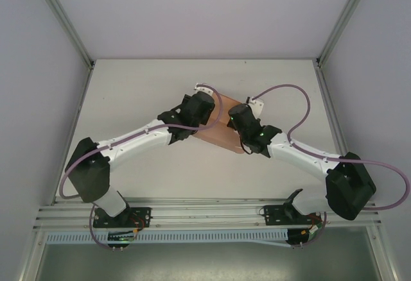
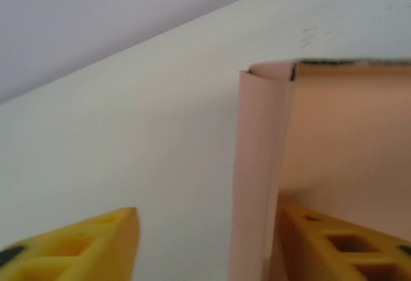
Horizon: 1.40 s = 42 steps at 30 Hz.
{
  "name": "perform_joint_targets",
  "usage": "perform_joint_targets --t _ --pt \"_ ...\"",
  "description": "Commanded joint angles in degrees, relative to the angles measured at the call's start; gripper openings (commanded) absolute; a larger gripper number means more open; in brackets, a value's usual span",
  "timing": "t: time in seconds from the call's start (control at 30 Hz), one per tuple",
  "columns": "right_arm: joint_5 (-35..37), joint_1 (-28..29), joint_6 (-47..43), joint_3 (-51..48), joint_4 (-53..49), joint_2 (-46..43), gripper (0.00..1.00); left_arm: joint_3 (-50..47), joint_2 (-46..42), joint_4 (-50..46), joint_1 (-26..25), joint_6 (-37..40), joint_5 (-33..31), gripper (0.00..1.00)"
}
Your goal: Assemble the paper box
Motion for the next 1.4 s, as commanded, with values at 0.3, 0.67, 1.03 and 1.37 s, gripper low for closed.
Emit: perform_joint_targets --t 0.3,0.67,1.03,1.37 --pt "-3.61 -0.57 -16.74 -2.00 1.93 -2.76 0.00 -2.93 -13.13 -3.33 3.23 -4.87 10.14 0.98" --pt "-32.91 -5.26 -84.28 13.74 -29.87 6.32 0.00 -18.50 -29.35 -6.15 14.32 -13.24 12.08 0.99" --pt "-31.28 -3.51 -128.00 44.80 -41.11 35.66 0.03 -28.01 -31.39 -7.50 23.29 -18.11 18.92 0.98" --pt "-28.71 2.98 -146.40 48.49 -39.60 45.36 0.00 -33.93 -36.80 -9.09 26.77 -21.05 18.48 0.99"
